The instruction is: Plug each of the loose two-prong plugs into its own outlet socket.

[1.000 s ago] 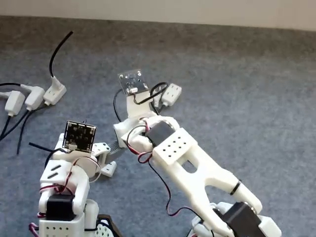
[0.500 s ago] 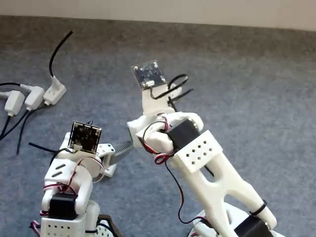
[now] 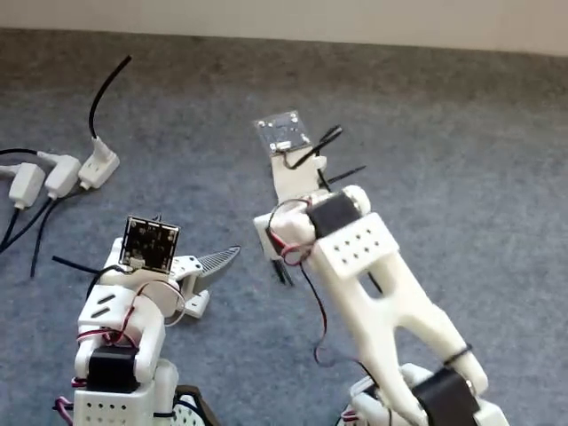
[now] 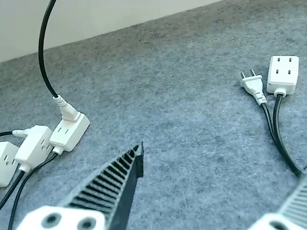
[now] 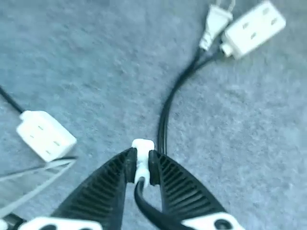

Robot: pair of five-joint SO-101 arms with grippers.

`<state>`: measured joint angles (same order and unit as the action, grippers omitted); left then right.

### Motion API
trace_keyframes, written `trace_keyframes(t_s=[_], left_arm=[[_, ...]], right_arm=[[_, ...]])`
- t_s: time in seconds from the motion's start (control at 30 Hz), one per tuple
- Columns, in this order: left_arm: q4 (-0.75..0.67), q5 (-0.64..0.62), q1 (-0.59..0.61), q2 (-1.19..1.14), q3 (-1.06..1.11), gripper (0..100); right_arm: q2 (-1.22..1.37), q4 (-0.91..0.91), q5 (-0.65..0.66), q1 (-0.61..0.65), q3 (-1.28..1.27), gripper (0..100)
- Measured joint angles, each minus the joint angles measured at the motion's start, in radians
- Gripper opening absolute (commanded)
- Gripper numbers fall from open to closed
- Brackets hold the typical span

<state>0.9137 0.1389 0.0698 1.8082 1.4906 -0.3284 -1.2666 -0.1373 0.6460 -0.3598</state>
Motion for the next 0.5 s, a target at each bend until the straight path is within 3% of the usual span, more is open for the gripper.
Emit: trace_keyframes(t_s=[0.1,0.27,0.5], left_arm=[[-0.003,0.0,0.002,0.0,-0.002,45],[-0.003,-0.006,0.137,-0.083,-0.127,45],[0.057,-0.008,0.209,-0.7,-0.614,45]], right_arm=[[0.04,-0.002,0.0,-0.003,0.0,0.5],[0.04,-0.015,-0.006,-0.005,0.005,0.5],[0.04,-0.058,-0.005,-0.005,0.005,0.5]])
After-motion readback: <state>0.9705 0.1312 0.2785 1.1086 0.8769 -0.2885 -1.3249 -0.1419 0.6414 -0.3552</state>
